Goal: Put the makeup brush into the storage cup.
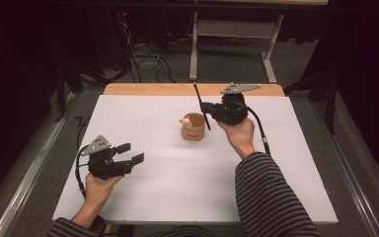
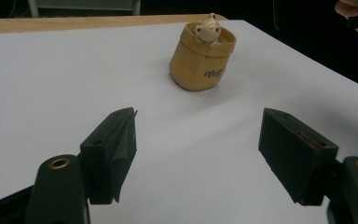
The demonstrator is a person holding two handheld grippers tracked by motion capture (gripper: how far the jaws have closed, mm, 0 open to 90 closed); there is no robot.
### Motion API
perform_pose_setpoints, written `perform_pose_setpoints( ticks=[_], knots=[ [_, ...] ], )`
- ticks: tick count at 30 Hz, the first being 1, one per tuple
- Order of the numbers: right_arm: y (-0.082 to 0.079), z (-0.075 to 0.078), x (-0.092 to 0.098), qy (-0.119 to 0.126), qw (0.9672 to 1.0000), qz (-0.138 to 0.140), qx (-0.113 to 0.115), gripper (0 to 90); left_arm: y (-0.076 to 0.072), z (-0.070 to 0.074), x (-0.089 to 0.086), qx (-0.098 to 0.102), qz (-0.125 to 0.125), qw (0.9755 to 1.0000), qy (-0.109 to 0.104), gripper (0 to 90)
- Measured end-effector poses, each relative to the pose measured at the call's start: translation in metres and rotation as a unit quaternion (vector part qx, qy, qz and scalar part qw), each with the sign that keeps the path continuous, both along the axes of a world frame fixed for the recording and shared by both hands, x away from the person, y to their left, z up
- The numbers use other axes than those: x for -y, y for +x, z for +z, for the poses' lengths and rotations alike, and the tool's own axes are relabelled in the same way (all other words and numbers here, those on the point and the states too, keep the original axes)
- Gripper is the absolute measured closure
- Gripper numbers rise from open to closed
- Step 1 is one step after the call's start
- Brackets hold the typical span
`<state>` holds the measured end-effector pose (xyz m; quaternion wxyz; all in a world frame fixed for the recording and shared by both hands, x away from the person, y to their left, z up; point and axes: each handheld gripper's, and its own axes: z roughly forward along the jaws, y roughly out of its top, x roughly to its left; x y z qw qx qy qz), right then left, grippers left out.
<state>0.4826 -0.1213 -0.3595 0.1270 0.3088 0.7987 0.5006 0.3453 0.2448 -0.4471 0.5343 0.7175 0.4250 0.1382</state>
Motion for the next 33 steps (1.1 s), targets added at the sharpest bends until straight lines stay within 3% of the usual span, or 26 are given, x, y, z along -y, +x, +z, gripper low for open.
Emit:
perform_pose_setpoints(
  ticks=[33],
  knots=[
    [0.025,-0.003,-0.024,-0.016,0.9998,-0.009,-0.007,85.7,-0.001,0.0,-0.001,0.0,0.0,1.0,-0.002,28.1]
  ],
)
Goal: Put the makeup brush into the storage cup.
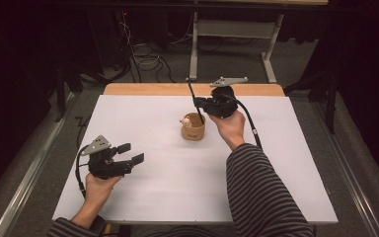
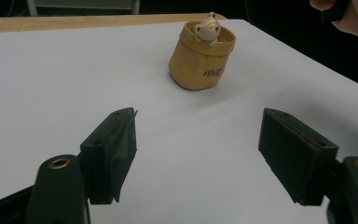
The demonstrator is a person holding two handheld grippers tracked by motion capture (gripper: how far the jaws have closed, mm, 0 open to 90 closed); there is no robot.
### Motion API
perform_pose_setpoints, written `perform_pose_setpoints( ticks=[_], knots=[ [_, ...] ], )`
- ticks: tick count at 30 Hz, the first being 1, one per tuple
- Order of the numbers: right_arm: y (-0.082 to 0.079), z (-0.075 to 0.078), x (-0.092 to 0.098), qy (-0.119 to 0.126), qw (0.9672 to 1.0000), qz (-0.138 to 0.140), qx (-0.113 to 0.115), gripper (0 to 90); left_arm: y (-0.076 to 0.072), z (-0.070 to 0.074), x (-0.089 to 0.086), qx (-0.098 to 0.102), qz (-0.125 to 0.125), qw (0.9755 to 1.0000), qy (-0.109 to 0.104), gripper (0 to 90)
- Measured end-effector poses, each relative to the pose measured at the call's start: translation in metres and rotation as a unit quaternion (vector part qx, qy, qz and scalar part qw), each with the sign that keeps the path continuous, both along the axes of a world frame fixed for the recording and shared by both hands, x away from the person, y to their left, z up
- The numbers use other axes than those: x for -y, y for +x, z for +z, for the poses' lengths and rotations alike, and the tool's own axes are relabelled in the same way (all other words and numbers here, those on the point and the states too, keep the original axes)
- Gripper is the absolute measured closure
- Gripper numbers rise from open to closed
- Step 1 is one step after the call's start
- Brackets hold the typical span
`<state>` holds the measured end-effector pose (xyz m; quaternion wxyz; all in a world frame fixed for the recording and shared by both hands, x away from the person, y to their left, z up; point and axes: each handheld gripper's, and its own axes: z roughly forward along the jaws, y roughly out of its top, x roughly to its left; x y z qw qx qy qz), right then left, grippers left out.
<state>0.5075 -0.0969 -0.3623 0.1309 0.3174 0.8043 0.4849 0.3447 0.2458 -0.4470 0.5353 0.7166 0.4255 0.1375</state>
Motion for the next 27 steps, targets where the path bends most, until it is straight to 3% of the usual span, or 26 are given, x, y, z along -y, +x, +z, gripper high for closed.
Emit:
perform_pose_setpoints(
  ticks=[27],
  knots=[
    [0.017,-0.019,-0.016,-0.019,0.9997,-0.015,-0.01,85.6,0.0,0.0,0.0,0.001,-0.002,1.0,-0.001,28.1]
  ],
)
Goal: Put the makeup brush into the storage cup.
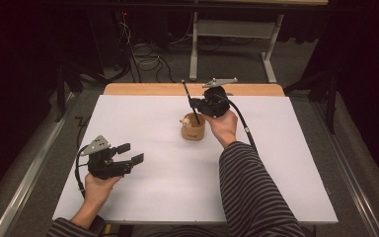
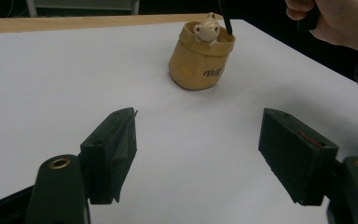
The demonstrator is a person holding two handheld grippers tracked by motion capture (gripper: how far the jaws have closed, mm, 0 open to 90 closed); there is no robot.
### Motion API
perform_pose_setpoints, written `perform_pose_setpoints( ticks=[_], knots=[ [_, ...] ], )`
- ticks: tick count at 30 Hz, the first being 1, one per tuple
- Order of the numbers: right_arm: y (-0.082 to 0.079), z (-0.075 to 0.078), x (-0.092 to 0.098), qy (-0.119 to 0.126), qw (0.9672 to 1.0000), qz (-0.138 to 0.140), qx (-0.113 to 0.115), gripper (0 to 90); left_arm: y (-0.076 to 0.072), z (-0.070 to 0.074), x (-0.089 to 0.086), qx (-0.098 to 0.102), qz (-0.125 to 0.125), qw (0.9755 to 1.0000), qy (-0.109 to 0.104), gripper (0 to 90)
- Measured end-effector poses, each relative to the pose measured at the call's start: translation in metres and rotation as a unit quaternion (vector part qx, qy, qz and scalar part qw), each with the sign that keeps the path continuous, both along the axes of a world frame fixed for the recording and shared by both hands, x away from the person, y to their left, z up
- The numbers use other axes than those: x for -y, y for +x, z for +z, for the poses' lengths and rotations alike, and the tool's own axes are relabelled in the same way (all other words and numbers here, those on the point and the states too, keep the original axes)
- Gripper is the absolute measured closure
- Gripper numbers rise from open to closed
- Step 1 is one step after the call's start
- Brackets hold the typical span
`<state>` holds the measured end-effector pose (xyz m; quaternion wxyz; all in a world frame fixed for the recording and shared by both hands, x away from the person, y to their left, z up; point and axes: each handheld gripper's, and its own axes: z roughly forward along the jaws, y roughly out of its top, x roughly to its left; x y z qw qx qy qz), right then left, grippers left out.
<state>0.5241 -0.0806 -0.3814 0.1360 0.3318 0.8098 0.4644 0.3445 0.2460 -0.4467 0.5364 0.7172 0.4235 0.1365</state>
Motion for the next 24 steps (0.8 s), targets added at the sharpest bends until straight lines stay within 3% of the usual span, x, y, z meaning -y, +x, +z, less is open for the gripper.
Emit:
perform_pose_setpoints(
  ticks=[24],
  knots=[
    [0.008,-0.015,-0.004,-0.016,0.9998,-0.004,-0.011,85.4,0.0,0.0,0.0,0.0,-0.002,1.0,0.002,28.1]
  ],
)
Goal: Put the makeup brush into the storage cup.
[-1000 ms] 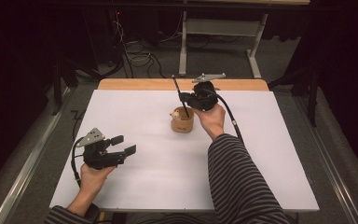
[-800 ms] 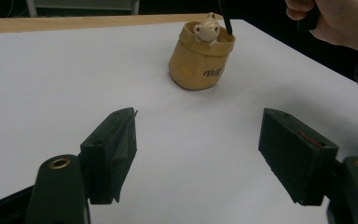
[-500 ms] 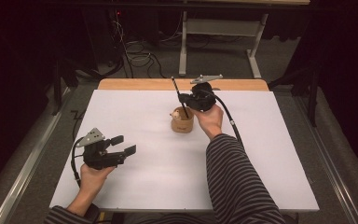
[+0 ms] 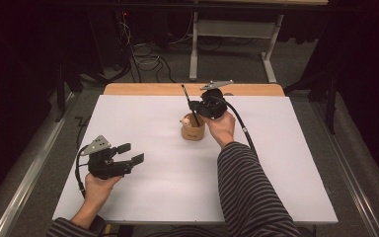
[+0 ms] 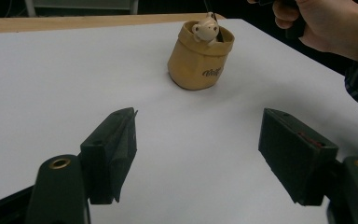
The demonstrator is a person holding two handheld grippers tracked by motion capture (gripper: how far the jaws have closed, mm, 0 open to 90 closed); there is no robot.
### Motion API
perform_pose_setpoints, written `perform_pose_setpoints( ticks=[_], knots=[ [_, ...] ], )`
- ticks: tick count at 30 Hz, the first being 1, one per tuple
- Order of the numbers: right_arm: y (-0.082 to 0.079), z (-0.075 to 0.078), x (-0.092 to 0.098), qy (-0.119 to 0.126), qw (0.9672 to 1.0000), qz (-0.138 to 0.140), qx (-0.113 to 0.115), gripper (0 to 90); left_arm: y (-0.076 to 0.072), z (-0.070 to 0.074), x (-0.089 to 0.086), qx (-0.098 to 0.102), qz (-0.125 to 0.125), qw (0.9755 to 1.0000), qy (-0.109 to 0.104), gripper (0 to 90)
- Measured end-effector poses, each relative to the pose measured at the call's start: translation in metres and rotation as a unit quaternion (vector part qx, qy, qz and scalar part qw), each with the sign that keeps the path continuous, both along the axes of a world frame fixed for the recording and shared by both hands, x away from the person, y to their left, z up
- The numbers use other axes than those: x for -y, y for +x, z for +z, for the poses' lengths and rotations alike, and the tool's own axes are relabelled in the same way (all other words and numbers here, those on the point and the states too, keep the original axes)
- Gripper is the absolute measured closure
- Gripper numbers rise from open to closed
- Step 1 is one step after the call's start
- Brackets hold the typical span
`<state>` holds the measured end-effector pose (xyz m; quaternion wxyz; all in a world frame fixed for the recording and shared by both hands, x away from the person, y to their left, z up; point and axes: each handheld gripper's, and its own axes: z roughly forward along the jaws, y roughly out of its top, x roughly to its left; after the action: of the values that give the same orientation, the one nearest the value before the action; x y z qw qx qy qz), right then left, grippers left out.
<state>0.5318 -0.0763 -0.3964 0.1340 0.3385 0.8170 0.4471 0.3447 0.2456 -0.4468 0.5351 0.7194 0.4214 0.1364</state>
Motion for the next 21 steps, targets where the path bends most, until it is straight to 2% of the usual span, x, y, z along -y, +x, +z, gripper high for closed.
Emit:
perform_pose_setpoints(
  ticks=[21],
  knots=[
    [0.002,-0.011,-0.001,-0.021,0.9997,0.0,-0.016,85.1,0.0,0.0,0.0,0.0,0.001,1.0,-0.002,28.1]
  ],
)
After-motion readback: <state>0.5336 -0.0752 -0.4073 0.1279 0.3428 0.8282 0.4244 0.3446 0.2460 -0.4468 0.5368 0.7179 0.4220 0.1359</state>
